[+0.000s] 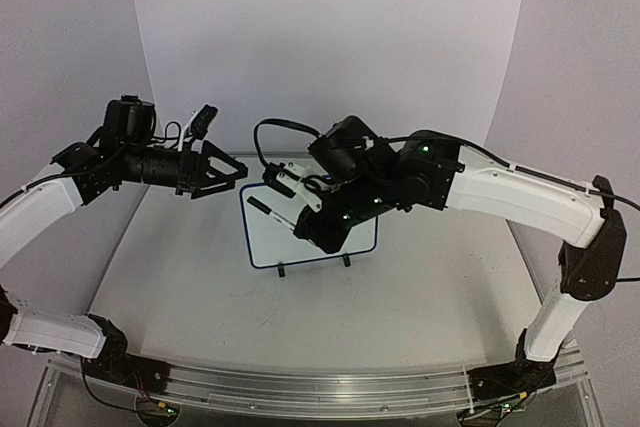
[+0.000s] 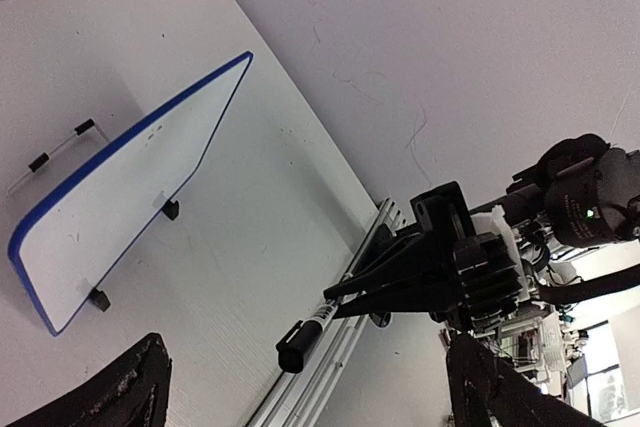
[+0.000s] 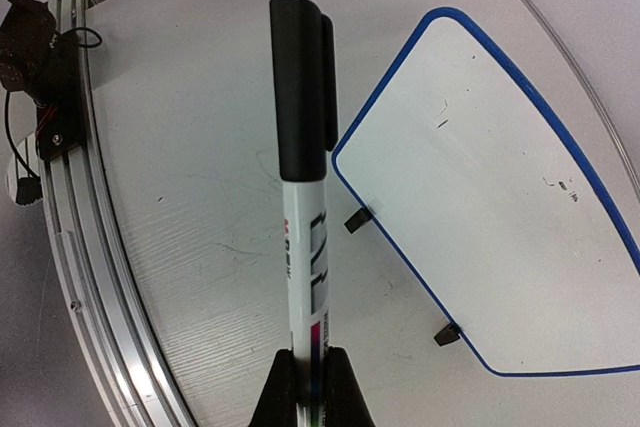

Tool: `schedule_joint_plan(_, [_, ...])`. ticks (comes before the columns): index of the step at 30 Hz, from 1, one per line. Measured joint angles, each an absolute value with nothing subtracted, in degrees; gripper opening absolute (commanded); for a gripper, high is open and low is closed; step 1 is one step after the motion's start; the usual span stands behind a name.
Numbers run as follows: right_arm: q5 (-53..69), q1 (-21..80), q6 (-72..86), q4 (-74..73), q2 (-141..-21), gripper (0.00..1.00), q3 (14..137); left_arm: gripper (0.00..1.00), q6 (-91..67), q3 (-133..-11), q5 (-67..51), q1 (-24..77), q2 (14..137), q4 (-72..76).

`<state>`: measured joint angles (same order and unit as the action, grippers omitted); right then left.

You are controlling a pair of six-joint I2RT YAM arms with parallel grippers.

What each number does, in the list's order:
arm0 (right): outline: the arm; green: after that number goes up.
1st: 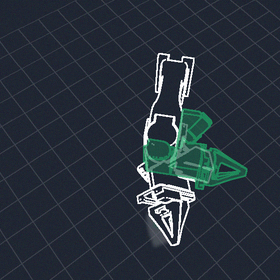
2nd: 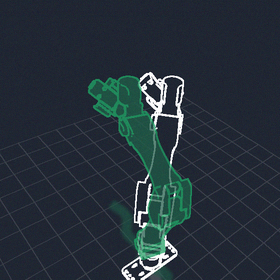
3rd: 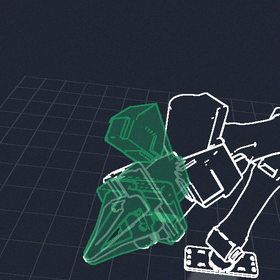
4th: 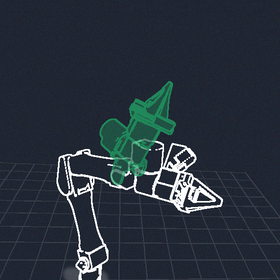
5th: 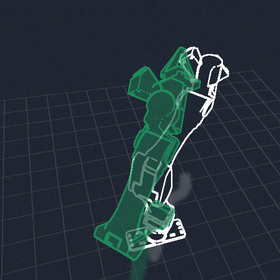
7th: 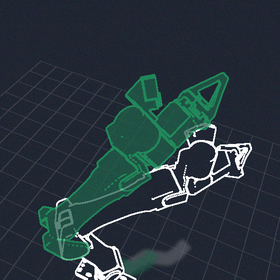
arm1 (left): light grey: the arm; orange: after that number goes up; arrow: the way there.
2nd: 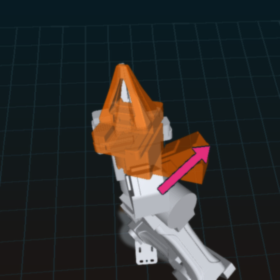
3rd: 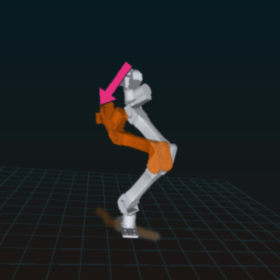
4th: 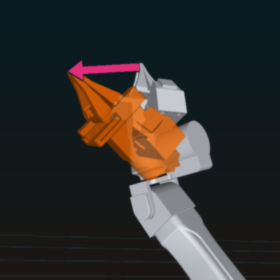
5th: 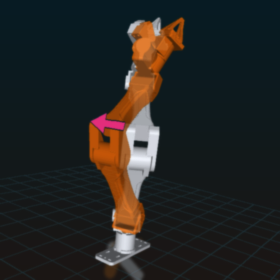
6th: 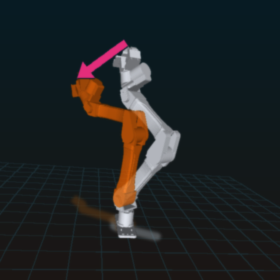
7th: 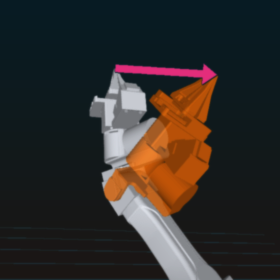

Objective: Write a sentence on the whiteboard
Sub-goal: Pass from the right arm to the left

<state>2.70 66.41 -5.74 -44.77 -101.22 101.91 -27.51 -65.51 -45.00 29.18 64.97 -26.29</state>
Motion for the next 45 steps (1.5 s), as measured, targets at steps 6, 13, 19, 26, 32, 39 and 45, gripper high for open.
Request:
schedule_joint_plan(6, [2.62, 66.47, -6.02, -44.85, -101.25, 0.00, 102.12, 0.62, -27.69, -64.28, -46.12, 31.26, 68.22, -26.84])
schedule_joint_plan(13, [2.17, 66.57, -6.24, -44.86, -101.25, 0.00, 102.34, 0.41, -28.95, -63.48, -47.44, 31.78, 69.73, -25.49])
schedule_joint_plan(19, [1.15, 66.57, -6.90, -44.86, -101.25, 0.00, 102.54, 0.37, -29.99, -63.22, -48.34, 32.05, 70.45, -24.87])
schedule_joint_plan(26, [-0.64, 66.57, -7.55, -44.84, -102.19, 0.00, 103.60, 0.26, -30.16, -63.22, -49.36, 32.80, 71.21, -24.14])
schedule_joint_plan(32, [-0.91, 66.57, -7.93, -44.88, -103.06, 0.00, 104.38, 0.21, -30.35, -63.20, -49.50, 33.45, 72.24, -23.41])
schedule_joint_plan(39, [-1.02, 66.57, -8.63, -45.14, -103.20, 0.00, 104.48, 0.22, -30.56, -63.18, -49.54, 33.50, 72.63, -22.68])
schedule_joint_plan(45, [-1.37, 66.57, -9.06, -45.71, -103.44, 0.00, 104.59, 0.00, -31.48, -62.94, -50.27, 33.56, 73.04, -21.64])
